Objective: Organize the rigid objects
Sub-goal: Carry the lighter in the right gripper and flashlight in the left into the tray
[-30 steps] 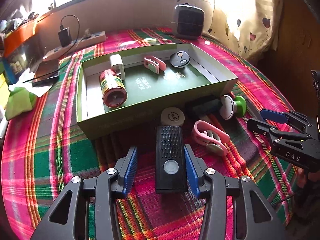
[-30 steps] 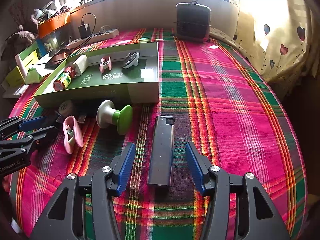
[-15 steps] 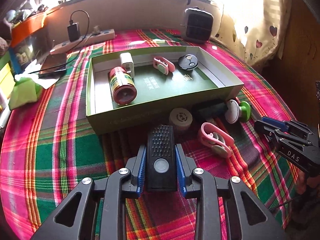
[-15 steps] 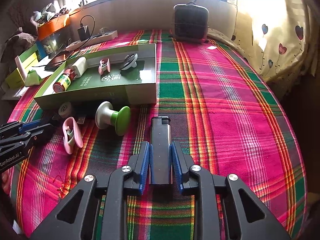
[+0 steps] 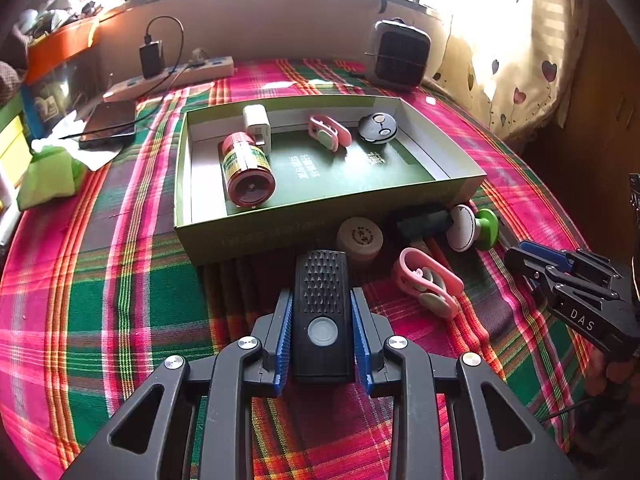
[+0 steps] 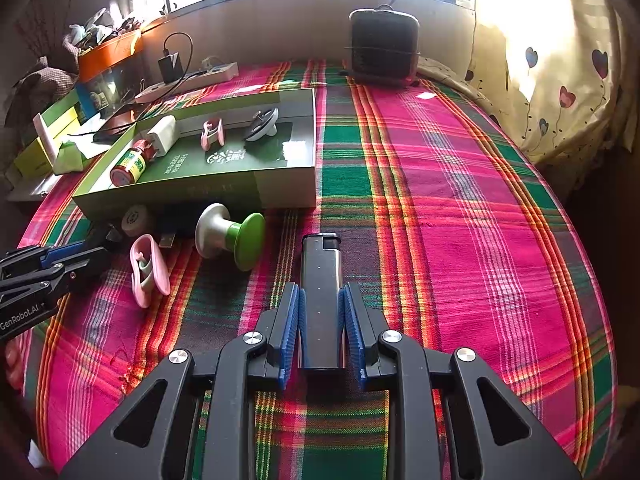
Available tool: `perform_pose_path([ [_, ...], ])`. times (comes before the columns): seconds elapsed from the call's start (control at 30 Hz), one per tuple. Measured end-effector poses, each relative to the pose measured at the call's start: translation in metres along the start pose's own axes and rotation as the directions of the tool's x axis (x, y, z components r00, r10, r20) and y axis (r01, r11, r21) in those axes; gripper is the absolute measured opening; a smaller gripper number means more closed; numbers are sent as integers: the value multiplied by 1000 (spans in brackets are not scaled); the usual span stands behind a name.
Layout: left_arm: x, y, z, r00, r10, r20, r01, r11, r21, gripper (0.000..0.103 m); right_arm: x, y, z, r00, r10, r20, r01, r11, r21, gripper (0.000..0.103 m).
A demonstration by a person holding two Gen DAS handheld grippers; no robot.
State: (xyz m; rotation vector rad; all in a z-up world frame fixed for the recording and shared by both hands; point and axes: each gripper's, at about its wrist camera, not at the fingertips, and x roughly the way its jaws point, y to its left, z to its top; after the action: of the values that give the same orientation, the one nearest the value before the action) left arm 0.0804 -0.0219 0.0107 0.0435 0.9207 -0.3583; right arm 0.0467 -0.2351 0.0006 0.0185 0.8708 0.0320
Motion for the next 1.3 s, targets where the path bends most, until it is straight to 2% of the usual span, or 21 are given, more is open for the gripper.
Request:
perform_pose_path([
  [0.67, -24, -1, 15, 999, -21, 45, 22, 999, -30, 26, -24, -3, 18, 997, 47, 66, -47, 999, 0, 24],
  [0.97, -31, -4, 40, 996, -21, 87, 23, 1000, -16, 26, -28, 0, 46, 992, 88, 91, -87, 996, -22, 24],
  [1.3, -12, 0, 68, 996, -28, 79, 31, 999, -32, 26, -12, 5, 78, 987, 135, 86, -132, 991, -36, 24],
])
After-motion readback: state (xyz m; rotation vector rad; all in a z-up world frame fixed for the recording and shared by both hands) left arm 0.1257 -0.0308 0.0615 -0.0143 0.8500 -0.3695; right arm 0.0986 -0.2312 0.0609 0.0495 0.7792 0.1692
